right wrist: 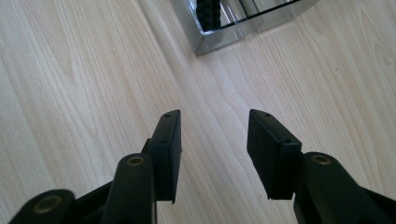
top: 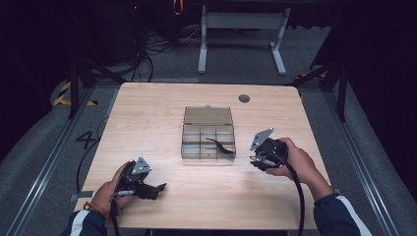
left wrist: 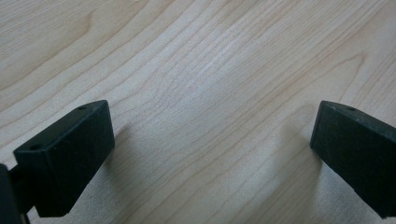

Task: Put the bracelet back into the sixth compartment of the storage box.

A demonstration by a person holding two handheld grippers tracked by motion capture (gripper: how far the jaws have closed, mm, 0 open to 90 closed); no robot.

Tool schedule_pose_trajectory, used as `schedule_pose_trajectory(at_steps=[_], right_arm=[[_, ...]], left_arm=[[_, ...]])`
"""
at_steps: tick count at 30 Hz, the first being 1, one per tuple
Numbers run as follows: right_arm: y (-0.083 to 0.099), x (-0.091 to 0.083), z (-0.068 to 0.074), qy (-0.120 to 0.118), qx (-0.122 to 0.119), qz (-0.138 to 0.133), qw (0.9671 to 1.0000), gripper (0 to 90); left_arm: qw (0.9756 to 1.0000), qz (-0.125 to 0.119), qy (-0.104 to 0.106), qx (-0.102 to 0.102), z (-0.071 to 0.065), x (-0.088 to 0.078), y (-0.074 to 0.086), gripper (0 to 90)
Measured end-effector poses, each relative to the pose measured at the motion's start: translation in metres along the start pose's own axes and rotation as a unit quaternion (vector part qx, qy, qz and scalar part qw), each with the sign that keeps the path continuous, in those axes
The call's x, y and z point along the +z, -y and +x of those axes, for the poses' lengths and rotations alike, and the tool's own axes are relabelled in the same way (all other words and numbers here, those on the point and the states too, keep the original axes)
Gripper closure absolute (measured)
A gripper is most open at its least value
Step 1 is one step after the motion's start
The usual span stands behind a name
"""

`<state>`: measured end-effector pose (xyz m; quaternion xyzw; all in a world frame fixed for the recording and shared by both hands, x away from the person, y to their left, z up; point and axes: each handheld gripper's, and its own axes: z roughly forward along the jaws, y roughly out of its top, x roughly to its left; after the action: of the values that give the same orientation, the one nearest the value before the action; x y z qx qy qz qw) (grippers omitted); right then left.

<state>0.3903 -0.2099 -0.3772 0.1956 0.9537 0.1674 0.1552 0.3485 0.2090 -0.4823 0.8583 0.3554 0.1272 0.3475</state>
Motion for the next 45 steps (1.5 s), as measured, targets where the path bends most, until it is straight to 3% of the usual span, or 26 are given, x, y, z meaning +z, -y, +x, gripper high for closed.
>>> schedule_pose_trajectory(at_steps=[21,45], right_arm=[[0.036,-0.003,0.008,0.017,0.005,-0.007,0.9998,49.1],[0.102,0.0,0.022,0.024,0.045,-0.034,0.9981,42.0]], left_arm=[[1.0,0.0,0.0,0.0,0.0,0.0,0.0,0.1],[1.0,0.0,-0.001,-0.001,0.0,0.0,0.0,0.1]])
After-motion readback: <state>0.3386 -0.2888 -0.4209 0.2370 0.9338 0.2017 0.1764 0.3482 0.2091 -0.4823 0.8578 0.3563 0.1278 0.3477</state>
